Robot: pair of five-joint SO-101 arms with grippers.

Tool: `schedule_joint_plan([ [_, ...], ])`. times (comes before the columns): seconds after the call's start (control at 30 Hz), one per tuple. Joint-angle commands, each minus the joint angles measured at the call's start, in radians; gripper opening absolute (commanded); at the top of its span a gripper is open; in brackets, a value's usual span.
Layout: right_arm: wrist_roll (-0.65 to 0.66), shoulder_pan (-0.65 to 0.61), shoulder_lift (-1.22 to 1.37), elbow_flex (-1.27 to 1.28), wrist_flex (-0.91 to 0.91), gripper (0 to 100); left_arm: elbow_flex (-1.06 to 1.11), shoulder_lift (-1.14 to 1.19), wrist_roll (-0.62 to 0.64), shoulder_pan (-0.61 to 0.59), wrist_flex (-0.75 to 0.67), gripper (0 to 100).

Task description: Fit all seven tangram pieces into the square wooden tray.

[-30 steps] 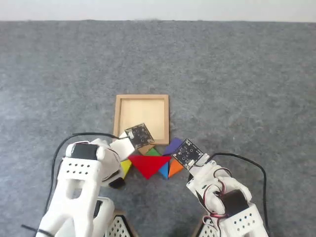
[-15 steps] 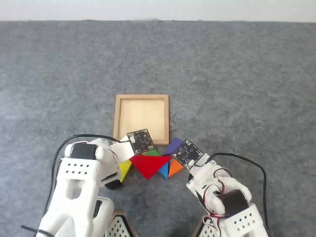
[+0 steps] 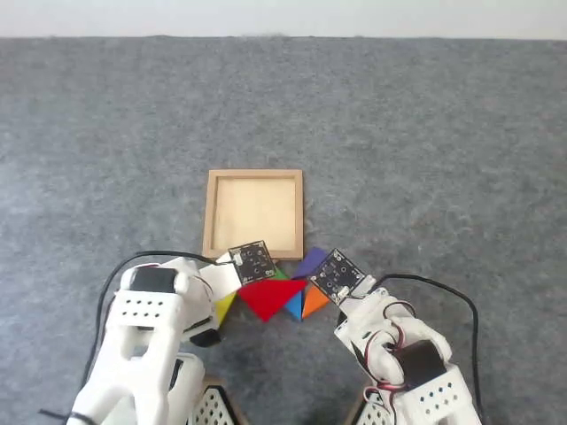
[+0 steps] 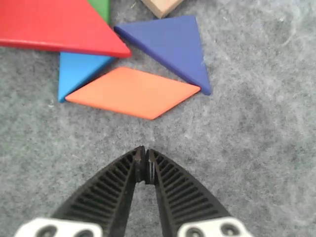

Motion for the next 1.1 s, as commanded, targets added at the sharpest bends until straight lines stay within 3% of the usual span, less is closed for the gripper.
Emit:
schedule_joint_plan([
  [0.0,-0.009,-0.007,-0.019,0.017,0.002,0.8,-0.022,-0.021,-0.006,-0.006,-0.017,28],
  [0.63,-0.009,-0.007,-0.019,0.017,0.002,0.8,-0.116,-0.023,-0.006,-0.014,0.060,30],
  [0.87,-0.009,-0.007,-0.019,0.017,0.002,0.8,-0.081,-0.021,-0.146,-0.130,0.031,30],
  [1.07,-0.009,-0.007,-0.019,0.017,0.002,0.8,-0.101,-0.023,-0.147,-0.144,0.049,30],
])
